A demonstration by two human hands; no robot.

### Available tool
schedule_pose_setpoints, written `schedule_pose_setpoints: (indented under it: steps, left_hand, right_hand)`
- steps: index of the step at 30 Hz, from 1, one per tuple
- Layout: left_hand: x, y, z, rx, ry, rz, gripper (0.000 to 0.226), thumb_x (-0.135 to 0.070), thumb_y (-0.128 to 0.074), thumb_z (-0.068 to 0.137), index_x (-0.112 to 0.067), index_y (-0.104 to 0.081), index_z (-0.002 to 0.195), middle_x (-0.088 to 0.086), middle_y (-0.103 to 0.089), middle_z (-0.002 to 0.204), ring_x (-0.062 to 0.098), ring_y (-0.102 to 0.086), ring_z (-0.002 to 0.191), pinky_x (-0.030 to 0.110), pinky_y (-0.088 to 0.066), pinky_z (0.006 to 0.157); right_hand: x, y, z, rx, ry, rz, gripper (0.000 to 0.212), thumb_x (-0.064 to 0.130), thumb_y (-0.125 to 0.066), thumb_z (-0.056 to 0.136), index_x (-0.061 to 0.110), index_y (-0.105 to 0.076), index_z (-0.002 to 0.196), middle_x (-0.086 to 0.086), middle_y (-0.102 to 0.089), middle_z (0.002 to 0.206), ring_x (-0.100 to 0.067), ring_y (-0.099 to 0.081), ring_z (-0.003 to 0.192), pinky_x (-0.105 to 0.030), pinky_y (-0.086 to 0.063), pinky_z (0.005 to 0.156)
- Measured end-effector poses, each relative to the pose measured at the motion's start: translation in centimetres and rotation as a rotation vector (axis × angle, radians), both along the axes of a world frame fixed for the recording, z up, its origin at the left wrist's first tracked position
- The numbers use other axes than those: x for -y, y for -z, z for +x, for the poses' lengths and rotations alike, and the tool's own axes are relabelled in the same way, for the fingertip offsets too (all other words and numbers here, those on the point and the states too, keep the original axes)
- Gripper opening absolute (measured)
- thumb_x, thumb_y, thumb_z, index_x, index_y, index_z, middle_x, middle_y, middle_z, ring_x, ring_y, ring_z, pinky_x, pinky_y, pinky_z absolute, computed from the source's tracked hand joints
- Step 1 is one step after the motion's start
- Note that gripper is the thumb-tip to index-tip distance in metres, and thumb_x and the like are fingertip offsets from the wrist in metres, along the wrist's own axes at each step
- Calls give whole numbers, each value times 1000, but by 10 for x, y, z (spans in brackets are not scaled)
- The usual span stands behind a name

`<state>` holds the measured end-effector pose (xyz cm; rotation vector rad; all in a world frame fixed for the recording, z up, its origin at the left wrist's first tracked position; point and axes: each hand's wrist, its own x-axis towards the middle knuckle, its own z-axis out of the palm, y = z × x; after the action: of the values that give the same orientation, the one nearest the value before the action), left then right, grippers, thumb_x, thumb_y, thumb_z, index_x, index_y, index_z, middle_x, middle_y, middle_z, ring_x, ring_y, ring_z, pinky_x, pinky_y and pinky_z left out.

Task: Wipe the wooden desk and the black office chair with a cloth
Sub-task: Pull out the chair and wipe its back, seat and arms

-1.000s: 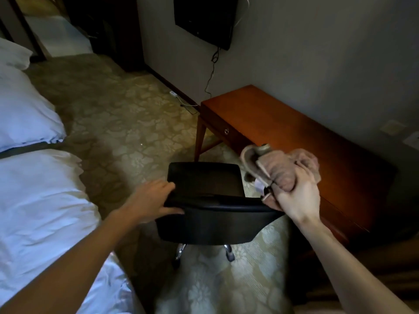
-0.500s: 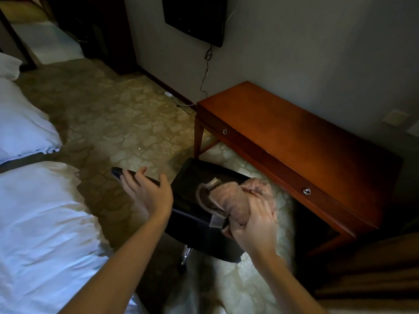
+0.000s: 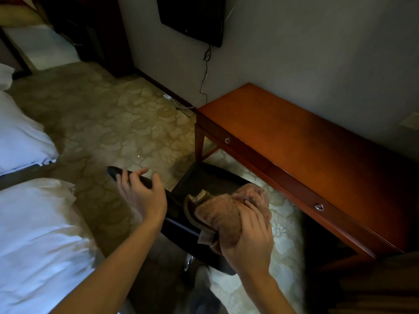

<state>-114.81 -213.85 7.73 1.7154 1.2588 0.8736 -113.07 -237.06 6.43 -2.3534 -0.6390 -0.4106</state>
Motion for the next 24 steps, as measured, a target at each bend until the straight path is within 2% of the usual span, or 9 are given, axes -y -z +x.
schedule_pose_setpoints:
  steps: [2,3,5,8,12,14,17,21,24]
  left_hand:
    - [-7,1,16,11,40,34,20,-28,-63,97,-20,-64,116,4,-33,165,18,-13,157,43,-12,125]
    - [-11,1,25,8,58,33,19,-29,-63,97,-22,-63,115,4,-32,166,17,-13,157,42,-11,125]
    - [-19,4,48,-25,89,40,20,-31,-63,97,-22,-63,115,5,-30,166,18,-11,158,42,-11,124]
    - [-30,7,84,-67,146,86,22,-33,-64,97,-19,-64,115,6,-29,166,20,-10,158,44,-11,126]
    - [-53,12,133,-80,219,94,24,-32,-64,97,-19,-66,117,6,-31,166,19,-10,158,39,-10,126]
    - [-62,14,159,-66,238,107,24,-34,-63,97,-20,-66,116,6,-32,165,19,-12,158,40,-11,126]
    - [-70,14,195,-40,282,125,32,-42,-56,92,-21,-68,113,6,-36,163,19,-14,157,46,-16,127]
    - [-82,13,237,-85,318,114,27,-34,-61,98,-17,-69,117,7,-37,163,21,-15,157,50,-22,124]
    - [-94,11,272,-130,378,125,29,-38,-56,101,-19,-69,118,3,-39,163,19,-15,157,51,-24,123]
  right_hand:
    - [-9,-10,22,-200,13,-61,42,48,-57,73,33,-67,111,16,-68,106,-13,-66,104,-32,-54,87]
    - [-13,-13,38,-324,17,-114,34,49,-54,73,38,-62,103,19,-64,95,-10,-65,92,-25,-50,74]
    - [-19,-13,72,-532,-12,-210,27,53,-50,74,40,-54,97,15,-61,83,-10,-61,75,-24,-43,61]
    - [-27,-11,110,-625,28,-297,28,61,-45,73,43,-51,94,13,-64,76,-9,-61,69,-27,-46,61]
    - [-47,-6,142,-620,120,-318,29,68,-37,68,48,-47,87,15,-62,70,-3,-58,63,-22,-41,56]
    - [-56,-6,162,-619,156,-306,33,67,-37,68,44,-50,88,15,-63,69,-2,-59,62,-23,-46,59]
    - [-67,-7,190,-606,201,-309,33,65,-38,72,41,-51,89,15,-63,69,-3,-61,62,-26,-52,63]
    - [-79,-13,222,-575,269,-330,19,53,-55,87,36,-56,95,15,-63,70,-5,-60,62,-20,-43,54]
    - [-93,-19,247,-592,314,-288,13,45,-60,89,34,-56,94,15,-63,73,-5,-60,65,-21,-43,55]
